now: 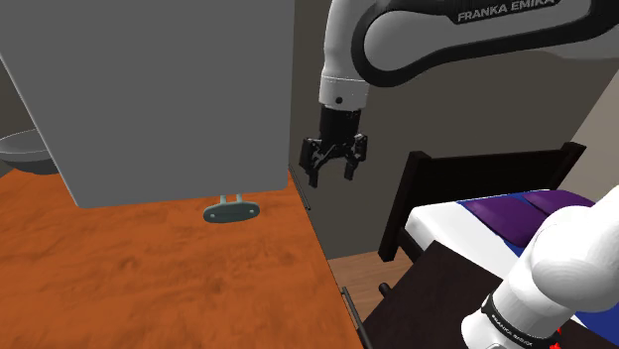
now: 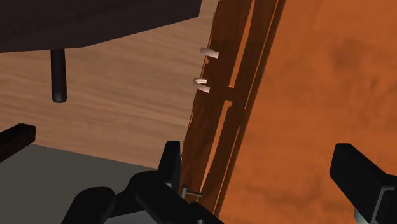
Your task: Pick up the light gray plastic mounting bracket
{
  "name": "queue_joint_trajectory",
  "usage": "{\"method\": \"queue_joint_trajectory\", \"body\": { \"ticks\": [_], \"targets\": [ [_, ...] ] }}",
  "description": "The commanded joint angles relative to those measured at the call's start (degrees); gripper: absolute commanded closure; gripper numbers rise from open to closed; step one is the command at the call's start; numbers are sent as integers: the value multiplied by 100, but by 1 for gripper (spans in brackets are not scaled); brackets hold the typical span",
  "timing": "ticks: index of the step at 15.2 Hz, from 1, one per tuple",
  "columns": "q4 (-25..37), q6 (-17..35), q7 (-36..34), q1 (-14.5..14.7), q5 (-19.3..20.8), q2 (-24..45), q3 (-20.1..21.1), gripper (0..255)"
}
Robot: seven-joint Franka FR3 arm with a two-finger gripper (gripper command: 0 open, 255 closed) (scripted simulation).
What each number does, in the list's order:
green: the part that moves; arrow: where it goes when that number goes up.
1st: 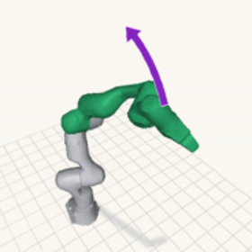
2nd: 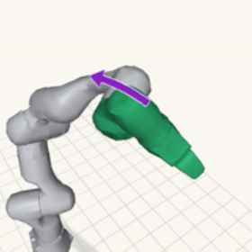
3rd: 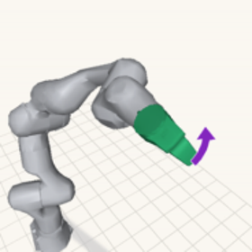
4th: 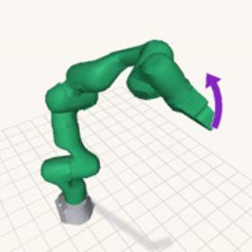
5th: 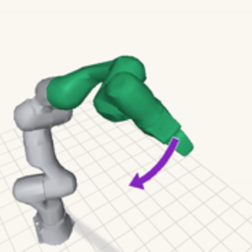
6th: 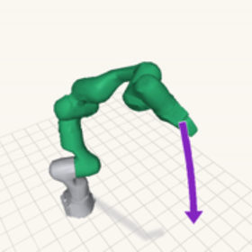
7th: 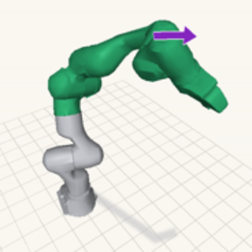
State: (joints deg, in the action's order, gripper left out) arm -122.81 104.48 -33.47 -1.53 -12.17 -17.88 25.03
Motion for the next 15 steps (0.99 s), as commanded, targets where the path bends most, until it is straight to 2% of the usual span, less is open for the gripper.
{"method": "queue_joint_trajectory", "body": {
  "ticks": [1, 5, 8, 11, 15],
  "targets": [
    [308, 149, -437, -18, 144, 401, 227, 0],
    [1063, 361, -1303, -18, 657, 1354, 596, 0],
    [1734, 405, -1972, 96, 1166, 2131, 764, 0],
    [2513, 332, -2597, 337, 1712, 2937, 810, 0],
    [3765, 50, -3272, 834, 2378, 4030, 695, 0]
  ]
}}
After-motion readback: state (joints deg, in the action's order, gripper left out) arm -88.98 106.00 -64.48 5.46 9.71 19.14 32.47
